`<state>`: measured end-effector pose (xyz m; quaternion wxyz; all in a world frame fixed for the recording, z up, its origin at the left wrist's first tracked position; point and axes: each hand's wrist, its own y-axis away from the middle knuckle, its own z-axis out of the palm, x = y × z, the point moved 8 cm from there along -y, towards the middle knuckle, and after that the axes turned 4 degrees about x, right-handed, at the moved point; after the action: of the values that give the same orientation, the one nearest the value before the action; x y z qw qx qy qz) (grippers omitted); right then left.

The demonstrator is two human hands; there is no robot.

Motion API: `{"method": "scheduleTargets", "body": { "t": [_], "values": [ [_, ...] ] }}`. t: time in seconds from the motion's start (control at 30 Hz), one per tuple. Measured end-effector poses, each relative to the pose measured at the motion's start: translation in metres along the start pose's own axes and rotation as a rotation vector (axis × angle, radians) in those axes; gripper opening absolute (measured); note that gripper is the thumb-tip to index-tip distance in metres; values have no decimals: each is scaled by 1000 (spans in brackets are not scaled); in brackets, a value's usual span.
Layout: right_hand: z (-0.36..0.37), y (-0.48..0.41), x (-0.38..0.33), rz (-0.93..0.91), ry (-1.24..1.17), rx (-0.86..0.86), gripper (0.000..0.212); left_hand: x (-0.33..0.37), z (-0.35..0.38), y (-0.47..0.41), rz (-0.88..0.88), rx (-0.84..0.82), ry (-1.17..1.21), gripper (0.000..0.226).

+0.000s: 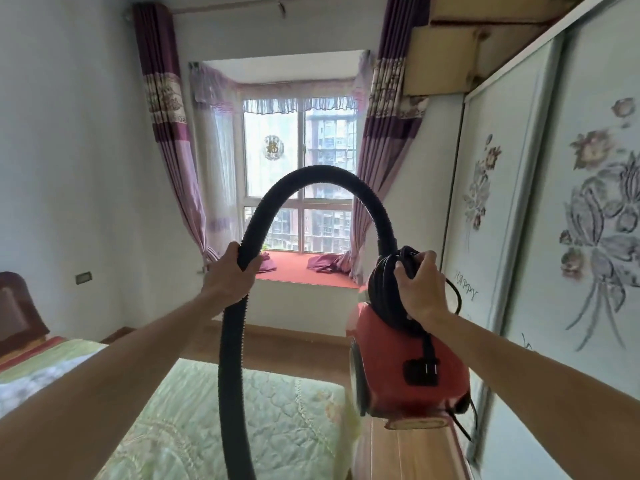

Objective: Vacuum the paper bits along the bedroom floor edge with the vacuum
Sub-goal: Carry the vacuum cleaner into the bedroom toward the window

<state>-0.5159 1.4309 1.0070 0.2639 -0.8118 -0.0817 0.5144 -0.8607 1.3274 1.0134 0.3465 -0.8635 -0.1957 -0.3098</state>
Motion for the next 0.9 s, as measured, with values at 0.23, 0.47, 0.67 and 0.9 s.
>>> {"method": "scheduleTargets", "body": {
  "t": [0.23, 0.47, 0.67, 0.9],
  "values": [
    [12, -75, 55, 35, 73, 55, 37, 18, 100, -64, 41, -75, 40, 34],
    [47, -179, 117, 90, 94, 42, 36, 37, 204, -144, 42, -117, 88, 35],
    [87, -276, 167, 92, 109, 29, 33, 57, 294, -224, 4, -111, 116, 33],
    [122, -355, 205, 96, 120, 13, 31, 59, 367, -285, -21, -100, 130, 32]
  ]
}}
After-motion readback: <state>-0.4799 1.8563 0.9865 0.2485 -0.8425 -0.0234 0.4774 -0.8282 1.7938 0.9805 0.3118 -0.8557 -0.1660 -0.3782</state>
